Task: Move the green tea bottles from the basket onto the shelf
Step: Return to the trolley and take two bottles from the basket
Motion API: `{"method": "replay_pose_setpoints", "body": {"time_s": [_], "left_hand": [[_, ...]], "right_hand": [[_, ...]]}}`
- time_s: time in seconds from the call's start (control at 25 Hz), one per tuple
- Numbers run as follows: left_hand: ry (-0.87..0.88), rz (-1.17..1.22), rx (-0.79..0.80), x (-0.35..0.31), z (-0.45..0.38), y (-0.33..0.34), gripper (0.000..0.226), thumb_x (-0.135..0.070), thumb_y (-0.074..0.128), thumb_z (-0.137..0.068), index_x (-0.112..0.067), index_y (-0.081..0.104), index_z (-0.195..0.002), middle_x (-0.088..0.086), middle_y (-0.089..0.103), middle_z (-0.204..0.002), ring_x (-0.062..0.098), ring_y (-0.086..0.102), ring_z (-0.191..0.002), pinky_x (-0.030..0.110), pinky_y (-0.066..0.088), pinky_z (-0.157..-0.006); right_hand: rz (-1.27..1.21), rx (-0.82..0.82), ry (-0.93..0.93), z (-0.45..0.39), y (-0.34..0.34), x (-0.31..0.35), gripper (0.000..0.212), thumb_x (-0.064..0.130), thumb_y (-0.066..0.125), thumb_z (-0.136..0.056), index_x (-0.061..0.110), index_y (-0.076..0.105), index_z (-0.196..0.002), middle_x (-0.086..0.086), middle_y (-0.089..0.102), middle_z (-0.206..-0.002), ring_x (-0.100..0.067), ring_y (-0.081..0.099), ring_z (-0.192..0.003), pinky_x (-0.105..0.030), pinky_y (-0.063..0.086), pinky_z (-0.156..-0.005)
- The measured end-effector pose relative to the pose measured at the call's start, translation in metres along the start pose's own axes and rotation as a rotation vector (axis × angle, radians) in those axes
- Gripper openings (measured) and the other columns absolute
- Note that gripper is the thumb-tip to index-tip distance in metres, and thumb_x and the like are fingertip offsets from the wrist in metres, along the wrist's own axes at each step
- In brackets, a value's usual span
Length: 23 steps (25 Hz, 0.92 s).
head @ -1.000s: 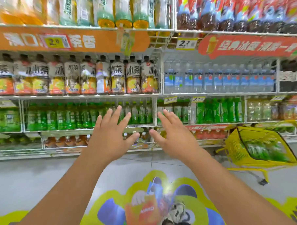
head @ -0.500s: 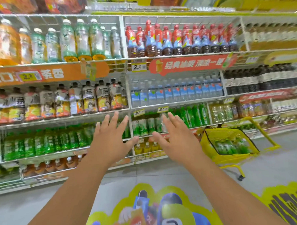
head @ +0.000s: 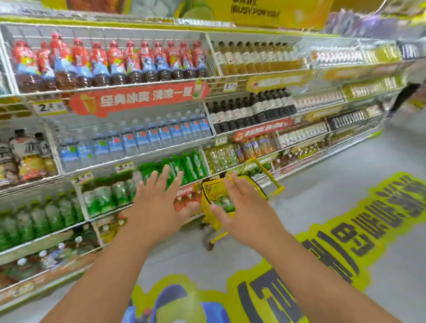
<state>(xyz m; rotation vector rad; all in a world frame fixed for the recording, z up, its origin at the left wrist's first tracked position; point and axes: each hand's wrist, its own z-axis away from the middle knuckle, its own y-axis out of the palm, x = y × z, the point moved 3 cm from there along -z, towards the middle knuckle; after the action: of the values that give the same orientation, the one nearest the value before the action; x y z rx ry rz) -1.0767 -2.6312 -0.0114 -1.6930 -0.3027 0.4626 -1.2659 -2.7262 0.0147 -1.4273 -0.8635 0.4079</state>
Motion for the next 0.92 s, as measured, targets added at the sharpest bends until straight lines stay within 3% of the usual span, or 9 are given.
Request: {"method": "replay_pose_setpoints", "body": {"time_s": [0.36, 0.64, 0.8, 0.92], "left_hand": [[0.145, 0.052, 0.021, -0.108, -0.114, 0.045, 0.087, -0.078, 0.033, -0.089, -0.036, 0.004, -0.160, 0.002, -0.007, -0.169, 0.027, -0.002, -0.155, 0.051, 0.008, -0.125], [0.216, 0.123, 0.005, -0.156, -0.273, 0.096, 0.086, -0.076, 0.032, -0.091, -0.036, 0.001, -0.160, 0.001, -0.012, -0.168, 0.027, -0.006, -0.155, 0.049, 0.007, -0.125], [0.227, 0.124, -0.006, -0.175, -0.355, 0.109, 0.085, -0.075, 0.034, -0.091, -0.037, 0.001, -0.160, -0.001, -0.013, -0.168, 0.025, -0.009, -0.155, 0.049, 0.005, -0.125], [0.201, 0.124, 0.015, -0.184, -0.404, 0.120, 0.084, -0.074, 0.035, -0.091, -0.037, 0.003, -0.160, -0.001, -0.012, -0.169, 0.025, -0.009, -0.155, 0.049, 0.003, -0.125]], "right_hand": [[-0.049, -0.031, 0.154, -0.055, -0.012, -0.131, 0.083, 0.068, 0.041, -0.097, 0.027, 0.013, -0.163, 0.001, 0.003, -0.172, -0.017, 0.001, -0.158, -0.038, 0.017, -0.124], [0.032, -0.040, 0.187, -0.181, -0.013, -0.221, 0.083, 0.071, 0.036, -0.097, 0.027, 0.012, -0.163, 0.001, 0.001, -0.172, -0.020, 0.002, -0.158, -0.042, 0.021, -0.125], [0.078, -0.026, 0.207, -0.253, -0.023, -0.272, 0.091, 0.078, 0.021, -0.090, 0.025, 0.011, -0.164, 0.001, 0.000, -0.172, -0.020, 0.002, -0.158, -0.042, 0.020, -0.125], [0.067, -0.009, 0.220, -0.297, -0.023, -0.311, 0.083, 0.070, 0.034, -0.098, 0.025, 0.009, -0.164, 0.000, -0.002, -0.172, -0.020, -0.001, -0.158, -0.041, 0.017, -0.126]]}}
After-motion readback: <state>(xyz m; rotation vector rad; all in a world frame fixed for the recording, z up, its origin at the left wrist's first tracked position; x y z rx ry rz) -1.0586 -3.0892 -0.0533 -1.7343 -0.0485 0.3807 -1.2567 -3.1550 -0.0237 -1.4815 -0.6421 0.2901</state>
